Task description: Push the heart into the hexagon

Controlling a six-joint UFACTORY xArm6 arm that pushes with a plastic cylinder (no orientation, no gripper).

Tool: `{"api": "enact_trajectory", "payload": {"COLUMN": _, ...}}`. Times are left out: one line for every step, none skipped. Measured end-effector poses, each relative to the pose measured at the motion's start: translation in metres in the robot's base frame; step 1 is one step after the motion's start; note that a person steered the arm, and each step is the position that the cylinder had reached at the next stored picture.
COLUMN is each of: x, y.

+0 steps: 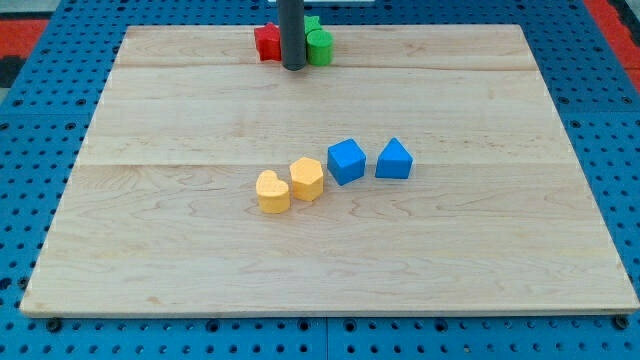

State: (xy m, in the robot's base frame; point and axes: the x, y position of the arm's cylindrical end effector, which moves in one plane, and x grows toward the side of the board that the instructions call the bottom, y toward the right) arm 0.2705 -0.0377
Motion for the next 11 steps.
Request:
{"api": "enact_trajectory", "payload": {"x": 0.000, "y": 0.000}}
{"api": "enact_trajectory", "payload": {"x": 0.012, "y": 0.000}}
{"api": "enact_trajectory", "payload": {"x": 0.043, "y": 0.000}}
{"api": "enact_trajectory", "payload": {"x": 0.050, "y": 0.000}}
{"api": "enact_trajectory", "payload": {"x": 0.083, "y": -0.017}}
{"api": "enact_trajectory", "payload": {"x": 0.132, "y": -0.055}}
{"api": "enact_trajectory", "payload": {"x": 0.184, "y": -0.087}}
{"api": "enact_trajectory", "payload": {"x": 0.242, "y": -0.091}}
{"api": "enact_trajectory", "payload": {"x": 0.238, "y": -0.066}}
{"api": "enact_trajectory", "payload": {"x": 0.214, "y": -0.036}}
{"api": "enact_trajectory", "payload": {"x": 0.185, "y": -0.003}}
